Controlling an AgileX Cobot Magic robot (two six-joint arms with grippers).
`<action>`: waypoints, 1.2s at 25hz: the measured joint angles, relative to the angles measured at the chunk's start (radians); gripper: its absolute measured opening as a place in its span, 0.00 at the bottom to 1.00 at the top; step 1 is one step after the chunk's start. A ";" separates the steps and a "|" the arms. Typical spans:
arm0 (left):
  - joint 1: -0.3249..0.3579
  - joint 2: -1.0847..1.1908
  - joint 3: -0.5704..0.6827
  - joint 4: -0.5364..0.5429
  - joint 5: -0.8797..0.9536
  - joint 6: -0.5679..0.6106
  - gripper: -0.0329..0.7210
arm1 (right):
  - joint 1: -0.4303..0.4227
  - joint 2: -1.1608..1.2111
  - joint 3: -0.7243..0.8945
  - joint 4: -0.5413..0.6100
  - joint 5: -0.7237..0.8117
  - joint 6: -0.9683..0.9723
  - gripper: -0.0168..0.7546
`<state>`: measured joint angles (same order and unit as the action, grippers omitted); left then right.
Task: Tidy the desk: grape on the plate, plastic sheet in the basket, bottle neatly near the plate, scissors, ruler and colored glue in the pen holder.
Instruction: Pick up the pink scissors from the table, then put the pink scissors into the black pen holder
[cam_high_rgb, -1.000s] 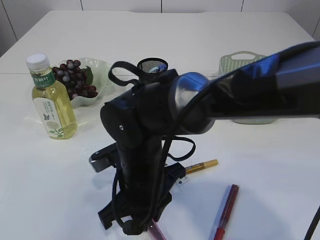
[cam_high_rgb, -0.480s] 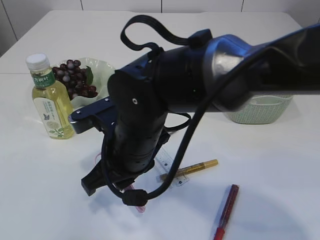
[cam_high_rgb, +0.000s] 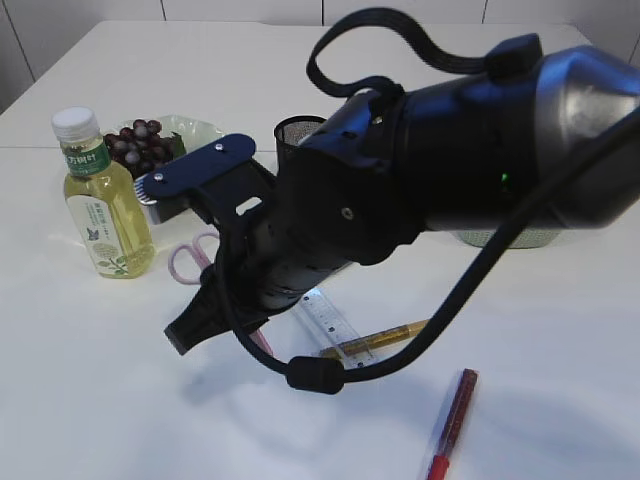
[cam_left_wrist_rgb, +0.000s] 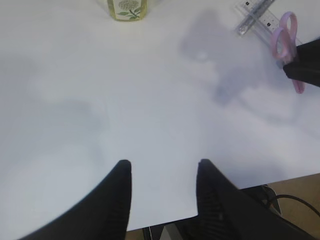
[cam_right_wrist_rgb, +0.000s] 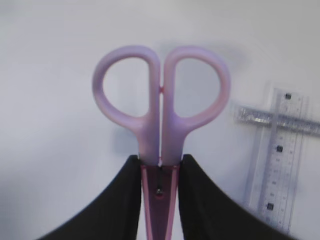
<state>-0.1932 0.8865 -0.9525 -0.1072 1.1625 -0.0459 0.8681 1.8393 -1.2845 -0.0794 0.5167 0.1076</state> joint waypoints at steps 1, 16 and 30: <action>0.000 0.000 0.000 0.000 0.000 0.000 0.46 | 0.000 -0.007 0.000 -0.015 -0.023 0.000 0.29; 0.000 0.000 0.000 0.000 -0.120 0.000 0.46 | -0.009 -0.035 0.002 -0.124 -0.257 -0.001 0.29; 0.000 0.000 0.000 0.004 -0.217 0.000 0.46 | -0.087 -0.058 0.007 -0.173 -0.439 -0.002 0.29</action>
<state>-0.1932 0.8865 -0.9525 -0.1034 0.9455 -0.0459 0.7814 1.7811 -1.2780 -0.2522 0.0781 0.1052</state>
